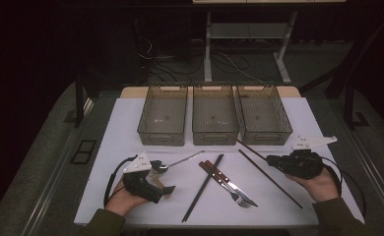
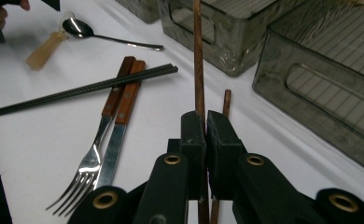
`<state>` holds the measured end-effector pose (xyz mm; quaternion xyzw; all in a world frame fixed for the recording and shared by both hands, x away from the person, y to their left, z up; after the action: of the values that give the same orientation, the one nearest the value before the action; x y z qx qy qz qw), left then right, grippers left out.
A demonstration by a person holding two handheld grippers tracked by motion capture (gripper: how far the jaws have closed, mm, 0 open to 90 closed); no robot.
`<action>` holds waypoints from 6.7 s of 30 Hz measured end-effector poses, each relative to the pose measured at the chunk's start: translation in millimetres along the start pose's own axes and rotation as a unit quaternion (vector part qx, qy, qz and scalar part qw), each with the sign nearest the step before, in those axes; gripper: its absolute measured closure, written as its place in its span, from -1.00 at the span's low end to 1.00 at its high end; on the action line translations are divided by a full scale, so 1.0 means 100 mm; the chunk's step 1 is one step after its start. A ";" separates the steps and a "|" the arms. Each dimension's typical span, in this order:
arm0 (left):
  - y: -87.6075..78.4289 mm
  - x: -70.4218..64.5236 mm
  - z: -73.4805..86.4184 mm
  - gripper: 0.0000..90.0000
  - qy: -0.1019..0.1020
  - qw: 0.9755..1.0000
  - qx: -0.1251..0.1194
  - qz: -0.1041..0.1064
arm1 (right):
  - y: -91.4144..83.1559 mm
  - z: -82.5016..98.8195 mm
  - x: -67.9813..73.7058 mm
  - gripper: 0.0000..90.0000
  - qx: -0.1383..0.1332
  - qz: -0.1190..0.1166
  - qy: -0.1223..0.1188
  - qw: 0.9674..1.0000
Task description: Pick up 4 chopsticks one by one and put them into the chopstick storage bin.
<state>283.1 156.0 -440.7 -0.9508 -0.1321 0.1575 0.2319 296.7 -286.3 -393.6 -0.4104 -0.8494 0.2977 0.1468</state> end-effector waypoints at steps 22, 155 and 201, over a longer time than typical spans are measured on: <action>0.03 -0.01 0.01 -1.00 -0.002 1.000 0.001 0.000 | 0.24 -0.34 0.06 0.91 -0.011 -0.007 -0.001 1.000; 0.03 -0.03 -0.04 -1.00 0.011 1.000 -0.011 0.021 | 2.85 -2.49 1.09 0.58 0.082 0.074 0.003 0.994; 0.04 -0.03 -0.02 -1.00 0.012 1.000 -0.003 0.015 | 1.64 -1.99 0.77 -0.19 0.004 -0.005 -0.012 1.000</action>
<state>281.8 150.7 -439.8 -0.9551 -0.1158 0.1494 0.2281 447.0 -69.5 -340.5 -0.4017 -0.8520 0.3054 0.1398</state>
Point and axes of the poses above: each handheld gripper's, and its own axes: y roughly forward along the jaws, z roughly out of its underside, x roughly to its left, the point moved 2 cm from there along y, roughly forward along the jaws, and after that the axes turned 12 degrees about z, right-handed, at the moved point
